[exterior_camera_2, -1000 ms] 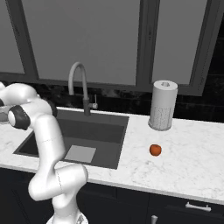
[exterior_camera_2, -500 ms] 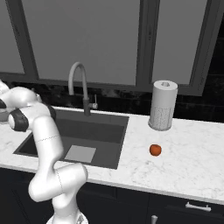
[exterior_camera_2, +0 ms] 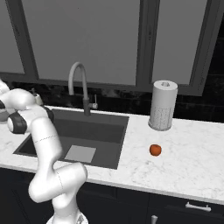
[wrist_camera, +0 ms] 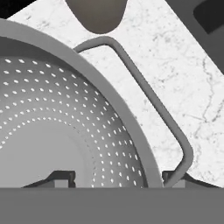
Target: Put the colander in the sink, put the orange, peach, kiwi in the colander, and turn on the sink faucet and pour water over the colander.
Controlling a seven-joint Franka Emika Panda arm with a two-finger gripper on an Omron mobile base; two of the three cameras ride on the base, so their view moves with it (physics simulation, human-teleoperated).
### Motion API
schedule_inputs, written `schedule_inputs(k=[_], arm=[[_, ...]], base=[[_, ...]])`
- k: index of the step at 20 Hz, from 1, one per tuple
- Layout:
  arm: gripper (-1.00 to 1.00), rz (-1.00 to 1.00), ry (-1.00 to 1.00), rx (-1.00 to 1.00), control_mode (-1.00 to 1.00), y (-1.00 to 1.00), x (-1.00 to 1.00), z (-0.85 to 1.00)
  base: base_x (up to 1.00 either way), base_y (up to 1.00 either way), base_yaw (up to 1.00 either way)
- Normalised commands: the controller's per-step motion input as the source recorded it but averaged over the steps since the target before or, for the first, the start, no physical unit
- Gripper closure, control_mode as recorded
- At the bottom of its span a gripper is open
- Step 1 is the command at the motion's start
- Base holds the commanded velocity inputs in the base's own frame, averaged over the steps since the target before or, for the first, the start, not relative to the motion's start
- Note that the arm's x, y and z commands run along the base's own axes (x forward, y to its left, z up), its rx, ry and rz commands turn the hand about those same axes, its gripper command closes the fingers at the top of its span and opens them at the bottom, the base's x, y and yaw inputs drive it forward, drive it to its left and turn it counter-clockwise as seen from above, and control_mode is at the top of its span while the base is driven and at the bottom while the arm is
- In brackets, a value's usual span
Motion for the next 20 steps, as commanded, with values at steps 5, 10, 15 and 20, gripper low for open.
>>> schedule_inputs(k=[5, 10, 15, 20], arm=[[1.00, -0.12, 0.00, 0.00, -1.00, -0.59, -0.50, -0.22], [1.00, -0.12, -0.08, 0.03, -1.00, -0.57, -0.80, 0.07], [1.00, -0.15, -0.17, 0.09, -1.00, -0.74, -0.88, 0.44], [1.00, -0.25, -0.07, 0.09, -1.00, -0.92, -0.50, 0.22]], base=[[0.00, 0.00, 0.00], [0.00, 0.00, 0.00], [0.00, 0.00, 0.00], [0.00, 0.00, 0.00]])
